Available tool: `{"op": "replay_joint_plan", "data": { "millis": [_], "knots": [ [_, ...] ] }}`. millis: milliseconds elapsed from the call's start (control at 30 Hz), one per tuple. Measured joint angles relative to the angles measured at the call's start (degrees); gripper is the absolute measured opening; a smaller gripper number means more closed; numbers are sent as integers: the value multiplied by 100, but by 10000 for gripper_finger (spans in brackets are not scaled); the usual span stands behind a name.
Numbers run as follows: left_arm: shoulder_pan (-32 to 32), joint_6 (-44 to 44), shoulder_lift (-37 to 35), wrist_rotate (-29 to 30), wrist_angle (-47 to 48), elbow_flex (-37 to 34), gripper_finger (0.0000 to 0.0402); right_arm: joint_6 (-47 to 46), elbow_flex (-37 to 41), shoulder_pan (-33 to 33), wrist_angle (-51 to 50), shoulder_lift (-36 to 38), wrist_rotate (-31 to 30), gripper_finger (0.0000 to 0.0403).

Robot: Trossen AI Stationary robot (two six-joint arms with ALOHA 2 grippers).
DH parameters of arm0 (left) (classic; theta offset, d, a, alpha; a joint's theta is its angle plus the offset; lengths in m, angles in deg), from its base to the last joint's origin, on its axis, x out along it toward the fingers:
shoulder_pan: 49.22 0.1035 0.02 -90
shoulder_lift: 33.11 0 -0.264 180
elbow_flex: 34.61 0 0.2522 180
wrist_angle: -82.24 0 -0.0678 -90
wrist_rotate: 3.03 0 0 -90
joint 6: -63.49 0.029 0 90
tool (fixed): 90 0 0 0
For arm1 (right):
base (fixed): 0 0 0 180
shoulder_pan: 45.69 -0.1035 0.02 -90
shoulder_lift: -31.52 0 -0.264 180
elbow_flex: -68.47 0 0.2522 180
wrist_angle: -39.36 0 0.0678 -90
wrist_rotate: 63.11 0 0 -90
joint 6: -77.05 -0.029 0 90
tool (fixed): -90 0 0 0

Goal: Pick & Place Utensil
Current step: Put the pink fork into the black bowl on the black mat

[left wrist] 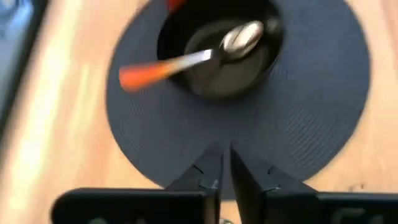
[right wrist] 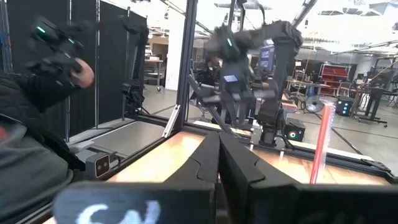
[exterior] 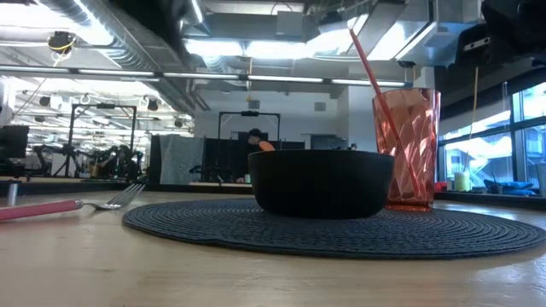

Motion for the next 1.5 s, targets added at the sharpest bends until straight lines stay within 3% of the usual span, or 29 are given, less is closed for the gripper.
{"op": "replay_joint_plan", "data": {
  "millis": [167,333,533,700,1133,1267,1500],
  "knots": [
    [38,-1689,-1071,82,-1322,-2226,3,3,0,0,2,0,-13,10],
    [39,-3288,-1477,-125,-2310,-3188,2,5,0,0,22,0,-150,10],
    [-35,-4519,-1411,-96,-2307,-3216,15,-10,0,2,22,0,-219,10],
    [-34,-5157,-1290,-590,-2301,-3208,52,-21,0,2,22,0,-221,10],
    [140,-5623,-604,-1552,-2240,-3091,151,-34,0,0,4,0,-216,10],
    [158,-5619,-408,-1829,-2050,-2830,160,-31,0,2,7,0,-218,10],
    [174,-5804,142,-1994,-903,-2234,160,-30,0,1,2,1,-216,10]
  ]
}}
